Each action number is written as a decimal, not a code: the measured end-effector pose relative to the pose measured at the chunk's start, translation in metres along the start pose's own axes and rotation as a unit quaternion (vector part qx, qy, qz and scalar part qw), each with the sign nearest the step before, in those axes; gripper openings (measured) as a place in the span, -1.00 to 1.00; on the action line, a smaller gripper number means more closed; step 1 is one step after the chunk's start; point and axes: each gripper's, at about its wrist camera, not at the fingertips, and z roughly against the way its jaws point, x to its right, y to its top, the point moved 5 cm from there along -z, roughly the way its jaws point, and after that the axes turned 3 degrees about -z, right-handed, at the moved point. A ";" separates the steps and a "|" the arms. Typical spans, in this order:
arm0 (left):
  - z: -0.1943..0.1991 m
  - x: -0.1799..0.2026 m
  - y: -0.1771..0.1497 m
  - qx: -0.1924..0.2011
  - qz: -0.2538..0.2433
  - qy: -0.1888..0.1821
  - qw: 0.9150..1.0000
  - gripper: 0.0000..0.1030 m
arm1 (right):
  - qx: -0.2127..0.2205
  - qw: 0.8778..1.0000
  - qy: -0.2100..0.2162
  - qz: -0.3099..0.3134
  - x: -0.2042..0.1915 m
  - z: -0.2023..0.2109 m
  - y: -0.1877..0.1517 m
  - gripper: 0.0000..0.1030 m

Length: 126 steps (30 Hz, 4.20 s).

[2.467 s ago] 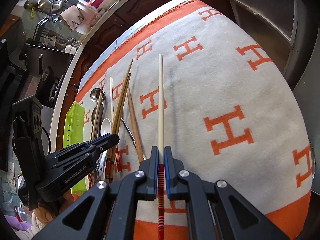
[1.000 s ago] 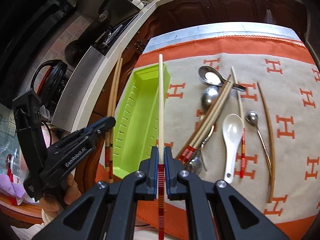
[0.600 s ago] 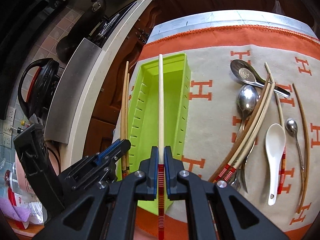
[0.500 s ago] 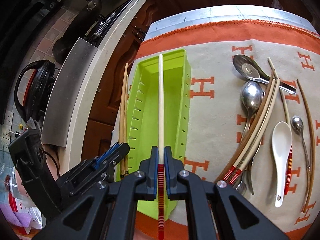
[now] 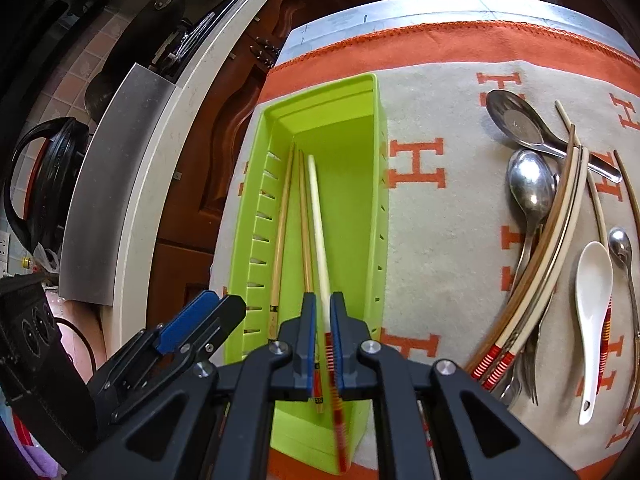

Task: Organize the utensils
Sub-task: 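Carry both chopsticks over the green tray and open both tools to drop them, then grasp a brown wooden chopstick from the pile with the right tool, then grasp the white ceramic spoon with the left tool while the right tool holds the chopstick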

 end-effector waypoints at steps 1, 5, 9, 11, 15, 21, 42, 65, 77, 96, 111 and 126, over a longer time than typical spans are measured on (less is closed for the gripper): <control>0.002 -0.001 0.000 0.003 0.001 0.000 1.000 -0.04 | -0.003 1.000 -0.004 0.002 -0.001 -0.001 -0.001 -0.84; 0.010 -0.005 0.001 0.016 -0.003 0.017 1.000 0.22 | -0.006 1.000 -0.016 0.023 -0.005 -0.002 -0.006 -0.83; 0.014 -0.010 -0.001 0.019 -0.003 0.027 0.999 0.43 | 0.000 0.999 -0.026 0.039 -0.006 0.000 -0.012 -0.81; 0.017 -0.010 -0.003 0.019 -0.002 0.029 0.999 0.46 | 0.004 0.998 -0.027 0.048 -0.006 0.003 -0.015 -0.75; 0.021 -0.008 -0.006 0.022 -0.002 0.034 0.999 0.58 | 0.021 0.997 -0.034 0.064 -0.004 0.013 -0.020 -0.59; 0.034 0.003 -0.007 0.035 -0.007 0.037 0.999 0.78 | 0.052 0.995 -0.045 0.078 0.005 0.035 -0.026 -0.53; 0.040 0.112 -0.013 0.040 -0.076 -0.026 0.996 0.93 | 0.152 0.985 -0.076 0.032 0.106 0.137 -0.043 -0.53; -0.046 0.202 -0.027 -0.080 -0.089 -0.119 0.986 0.28 | 0.130 0.984 -0.118 -0.003 0.222 0.119 -0.038 -0.53; -0.072 0.214 -0.023 -0.103 -0.074 -0.118 0.985 0.21 | 0.115 0.972 -0.189 0.072 0.226 0.089 -0.029 -0.86; -0.082 0.223 -0.009 -0.098 -0.082 -0.106 0.986 -0.11 | 0.118 0.983 -0.139 0.027 0.239 0.102 -0.048 -0.87; -0.093 0.243 -0.019 -0.122 -0.109 -0.114 0.980 -0.38 | 0.119 0.986 -0.118 0.011 0.243 0.104 -0.053 -0.87; -0.105 0.260 -0.023 -0.070 -0.163 -0.080 0.981 -0.73 | 0.126 0.986 -0.111 0.010 0.243 0.106 -0.056 -0.87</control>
